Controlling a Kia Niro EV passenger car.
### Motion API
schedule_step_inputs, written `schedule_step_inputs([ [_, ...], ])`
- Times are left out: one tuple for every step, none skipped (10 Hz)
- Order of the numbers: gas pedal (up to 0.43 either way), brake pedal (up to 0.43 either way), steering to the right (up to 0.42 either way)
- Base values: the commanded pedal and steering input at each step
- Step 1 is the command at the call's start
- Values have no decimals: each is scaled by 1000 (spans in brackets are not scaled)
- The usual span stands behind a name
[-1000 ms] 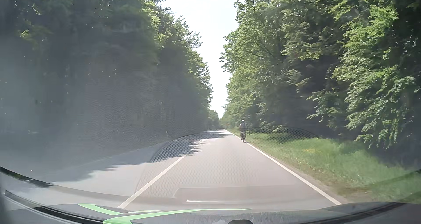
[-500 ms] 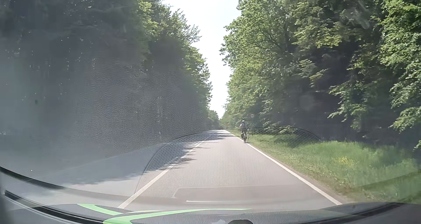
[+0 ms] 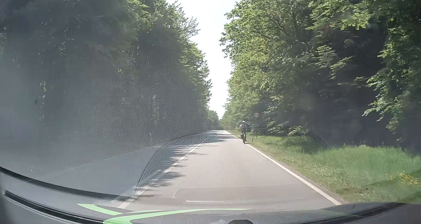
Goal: Follow the waypoints while adhering to traffic rules and regulations
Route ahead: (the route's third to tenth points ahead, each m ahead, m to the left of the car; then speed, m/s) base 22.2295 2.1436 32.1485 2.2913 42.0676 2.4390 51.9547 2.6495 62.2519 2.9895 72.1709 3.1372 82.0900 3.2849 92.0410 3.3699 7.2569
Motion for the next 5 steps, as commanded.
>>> schedule_step_inputs([
  [138,0,-2],
  [138,0,-2],
  [138,0,-2],
  [138,0,-2],
  [138,0,-2],
])
